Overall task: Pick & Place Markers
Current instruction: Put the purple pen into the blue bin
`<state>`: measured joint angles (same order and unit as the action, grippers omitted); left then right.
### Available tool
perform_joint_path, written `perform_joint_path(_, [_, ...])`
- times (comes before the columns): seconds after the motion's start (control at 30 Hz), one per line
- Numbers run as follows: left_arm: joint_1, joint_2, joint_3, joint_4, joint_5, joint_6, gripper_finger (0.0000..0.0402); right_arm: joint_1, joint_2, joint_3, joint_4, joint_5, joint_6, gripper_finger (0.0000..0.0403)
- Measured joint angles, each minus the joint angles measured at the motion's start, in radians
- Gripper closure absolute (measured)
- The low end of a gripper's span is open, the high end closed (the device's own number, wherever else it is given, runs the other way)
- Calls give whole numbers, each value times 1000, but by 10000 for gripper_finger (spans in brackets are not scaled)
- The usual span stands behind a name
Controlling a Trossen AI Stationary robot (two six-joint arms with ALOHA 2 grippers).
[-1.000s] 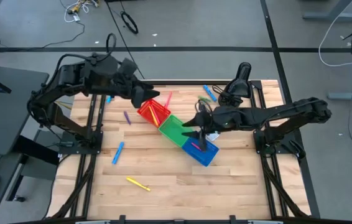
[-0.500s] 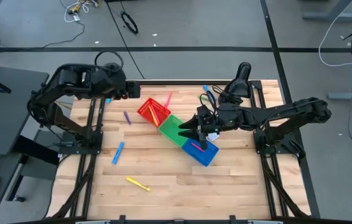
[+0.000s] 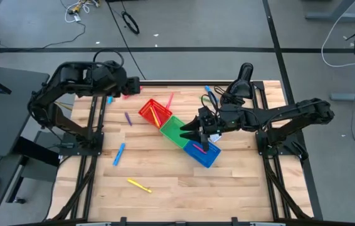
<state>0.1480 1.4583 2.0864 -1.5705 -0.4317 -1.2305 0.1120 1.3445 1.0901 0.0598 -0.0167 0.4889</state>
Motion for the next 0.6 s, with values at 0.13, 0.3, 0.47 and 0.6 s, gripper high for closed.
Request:
perform_joint_path(0.13, [50,7,-53,1,-3,18,136,0,0,0,0,-1,0,231])
perform_joint_path(0.3, [155,8,-237,-1,73,43,136,0,0,0,0,-1,0,231])
perform_joint_path(0.47, [256,8,-401,0,153,40,136,1,0,0,0,-3,0,231])
perform_joint_path(0.6, [313,8,-509,-1,166,34,136,1,0,0,0,-3,0,231])
